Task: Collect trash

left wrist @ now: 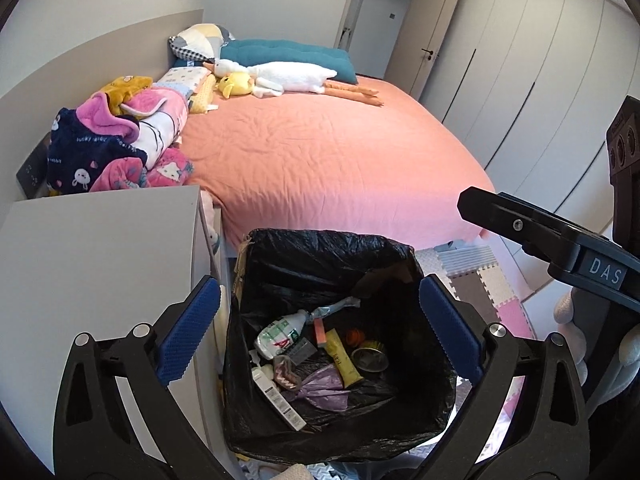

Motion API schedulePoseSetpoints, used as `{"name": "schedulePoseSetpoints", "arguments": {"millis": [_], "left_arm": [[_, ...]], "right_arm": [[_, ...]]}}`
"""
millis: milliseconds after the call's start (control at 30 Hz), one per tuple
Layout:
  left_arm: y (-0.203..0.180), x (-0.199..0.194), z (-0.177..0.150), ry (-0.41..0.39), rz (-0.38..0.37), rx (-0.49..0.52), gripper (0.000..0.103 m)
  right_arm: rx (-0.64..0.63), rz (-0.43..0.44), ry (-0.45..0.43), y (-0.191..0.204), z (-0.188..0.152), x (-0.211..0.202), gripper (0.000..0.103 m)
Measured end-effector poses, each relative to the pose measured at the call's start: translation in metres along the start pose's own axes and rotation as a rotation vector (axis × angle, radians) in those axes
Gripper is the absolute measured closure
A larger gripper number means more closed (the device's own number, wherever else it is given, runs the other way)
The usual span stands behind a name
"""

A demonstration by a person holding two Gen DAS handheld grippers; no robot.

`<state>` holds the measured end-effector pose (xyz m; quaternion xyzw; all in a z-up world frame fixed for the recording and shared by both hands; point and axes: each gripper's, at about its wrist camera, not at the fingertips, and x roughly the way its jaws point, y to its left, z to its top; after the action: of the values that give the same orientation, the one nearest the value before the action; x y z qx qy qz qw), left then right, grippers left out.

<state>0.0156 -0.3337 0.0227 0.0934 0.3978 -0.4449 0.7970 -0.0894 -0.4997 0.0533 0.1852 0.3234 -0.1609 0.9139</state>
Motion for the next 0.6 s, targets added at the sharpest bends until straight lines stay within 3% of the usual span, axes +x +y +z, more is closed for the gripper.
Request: {"name": "schedulePoseSetpoints", "arguments": {"millis": [600], "left_arm": [[0.0035, -0.0029, 0.001, -0.003, -0.021, 0.002, 0.007]], "right_arm": [[-0.022, -0.002, 0.007, 0.0061, -0.0036, 0.0059, 0.014]]}}
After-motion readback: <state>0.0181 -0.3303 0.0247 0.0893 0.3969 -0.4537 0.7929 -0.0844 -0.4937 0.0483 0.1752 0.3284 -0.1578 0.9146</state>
